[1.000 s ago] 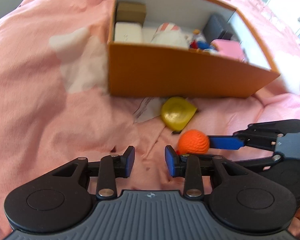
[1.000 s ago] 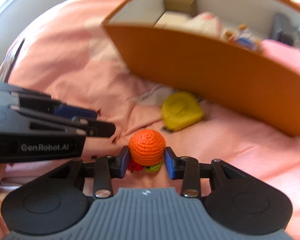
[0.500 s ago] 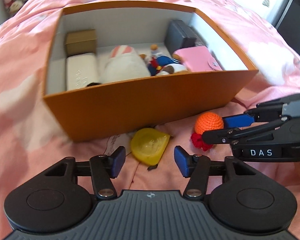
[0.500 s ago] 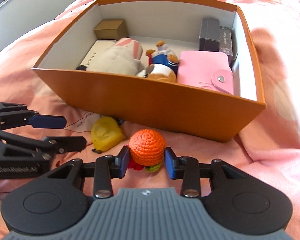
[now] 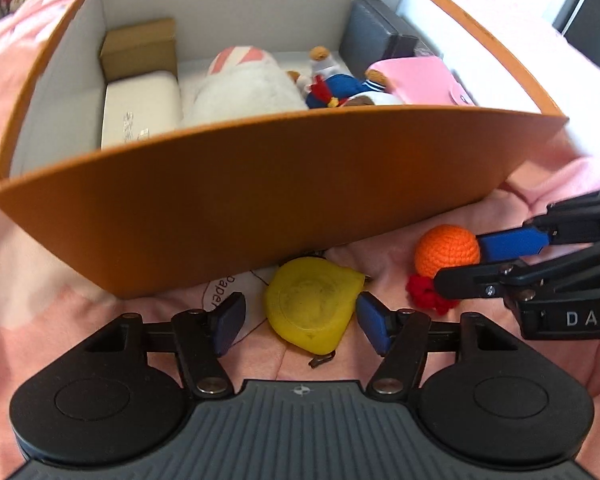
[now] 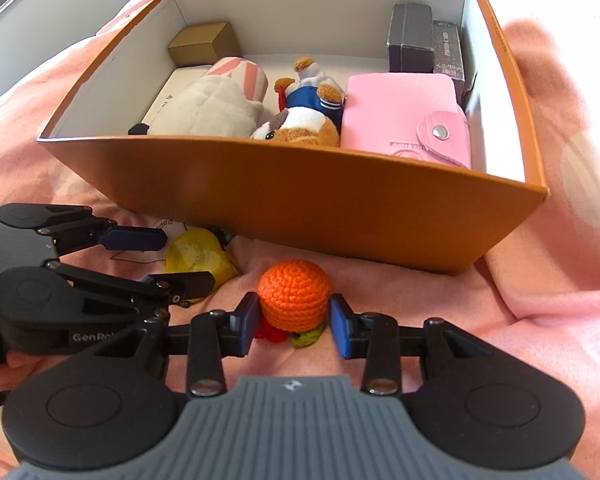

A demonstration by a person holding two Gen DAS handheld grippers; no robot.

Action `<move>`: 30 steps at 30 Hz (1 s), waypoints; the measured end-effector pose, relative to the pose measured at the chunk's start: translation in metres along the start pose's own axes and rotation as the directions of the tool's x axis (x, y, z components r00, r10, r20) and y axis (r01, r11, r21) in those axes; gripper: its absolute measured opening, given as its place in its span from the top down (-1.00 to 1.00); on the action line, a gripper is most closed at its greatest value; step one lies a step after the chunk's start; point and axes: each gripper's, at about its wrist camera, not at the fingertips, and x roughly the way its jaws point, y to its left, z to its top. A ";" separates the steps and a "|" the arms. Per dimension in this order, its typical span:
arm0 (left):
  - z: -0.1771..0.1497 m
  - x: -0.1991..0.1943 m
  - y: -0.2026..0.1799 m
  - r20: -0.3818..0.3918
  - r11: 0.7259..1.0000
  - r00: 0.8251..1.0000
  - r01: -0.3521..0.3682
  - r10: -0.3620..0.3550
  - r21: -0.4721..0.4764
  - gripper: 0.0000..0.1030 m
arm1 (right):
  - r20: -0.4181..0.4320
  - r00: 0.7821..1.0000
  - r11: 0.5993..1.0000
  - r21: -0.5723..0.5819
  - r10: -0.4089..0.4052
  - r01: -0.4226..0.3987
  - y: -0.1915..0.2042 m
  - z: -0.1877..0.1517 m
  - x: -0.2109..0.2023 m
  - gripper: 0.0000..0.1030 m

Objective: Organize objects
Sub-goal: 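Grasp the yellow tape measure with the left tool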

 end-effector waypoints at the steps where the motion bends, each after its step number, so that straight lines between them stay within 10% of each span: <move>1: -0.001 0.002 0.002 -0.001 1.000 1.000 0.007 -0.007 -0.007 -0.48 | -0.002 1.000 1.000 0.000 0.002 -0.002 0.000 0.000 0.001 0.21; 30: -0.009 0.009 -0.020 0.001 0.992 0.998 -0.059 0.059 0.115 -0.15 | -0.008 0.998 0.997 0.046 0.058 -0.058 -0.008 0.008 0.007 0.07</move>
